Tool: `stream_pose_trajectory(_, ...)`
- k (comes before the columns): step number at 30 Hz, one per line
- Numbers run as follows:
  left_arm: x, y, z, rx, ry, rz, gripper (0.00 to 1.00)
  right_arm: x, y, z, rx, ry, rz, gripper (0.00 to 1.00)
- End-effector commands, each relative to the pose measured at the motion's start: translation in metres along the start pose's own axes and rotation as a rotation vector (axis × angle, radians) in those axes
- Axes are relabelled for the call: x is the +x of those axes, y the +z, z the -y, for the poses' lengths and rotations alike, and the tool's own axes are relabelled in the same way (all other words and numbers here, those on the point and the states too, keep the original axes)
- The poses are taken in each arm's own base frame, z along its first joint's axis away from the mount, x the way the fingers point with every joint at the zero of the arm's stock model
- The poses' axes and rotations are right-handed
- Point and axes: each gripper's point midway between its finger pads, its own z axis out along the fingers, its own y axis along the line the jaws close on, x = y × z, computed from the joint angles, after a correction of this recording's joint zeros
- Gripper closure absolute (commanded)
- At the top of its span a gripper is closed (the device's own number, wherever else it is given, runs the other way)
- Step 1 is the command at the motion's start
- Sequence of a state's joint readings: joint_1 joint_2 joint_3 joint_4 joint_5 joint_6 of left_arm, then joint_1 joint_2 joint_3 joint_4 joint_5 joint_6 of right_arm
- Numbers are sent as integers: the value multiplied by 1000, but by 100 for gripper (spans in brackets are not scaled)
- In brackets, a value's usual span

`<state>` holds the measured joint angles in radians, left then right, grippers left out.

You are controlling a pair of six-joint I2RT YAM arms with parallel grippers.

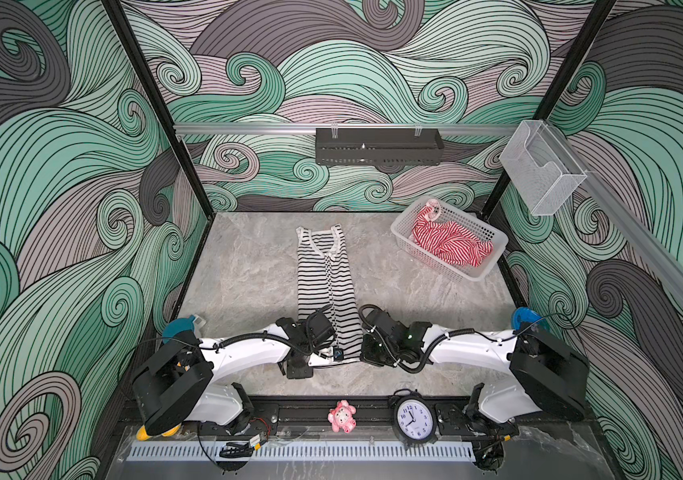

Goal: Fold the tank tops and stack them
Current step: 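Lift the hem end with both grippers and fold it toward the far straps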

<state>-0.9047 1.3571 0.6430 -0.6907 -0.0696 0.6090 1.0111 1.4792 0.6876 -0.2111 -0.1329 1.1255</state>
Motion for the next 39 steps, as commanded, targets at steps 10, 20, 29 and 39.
stream_pose_trajectory(10,-19,-69,38,219,5,142,100,-7,-49,-9,-55,-5,116,100)
stream_pose_trajectory(20,-24,-87,-37,-110,-75,137,100,-61,-111,-34,-104,-18,261,100)
stream_pose_trajectory(29,-26,-122,-125,-352,-208,179,100,-121,-125,-71,-166,-55,243,100)
stream_pose_trajectory(39,-10,-126,-207,-425,-325,223,100,-200,-116,-104,-232,-63,184,100)
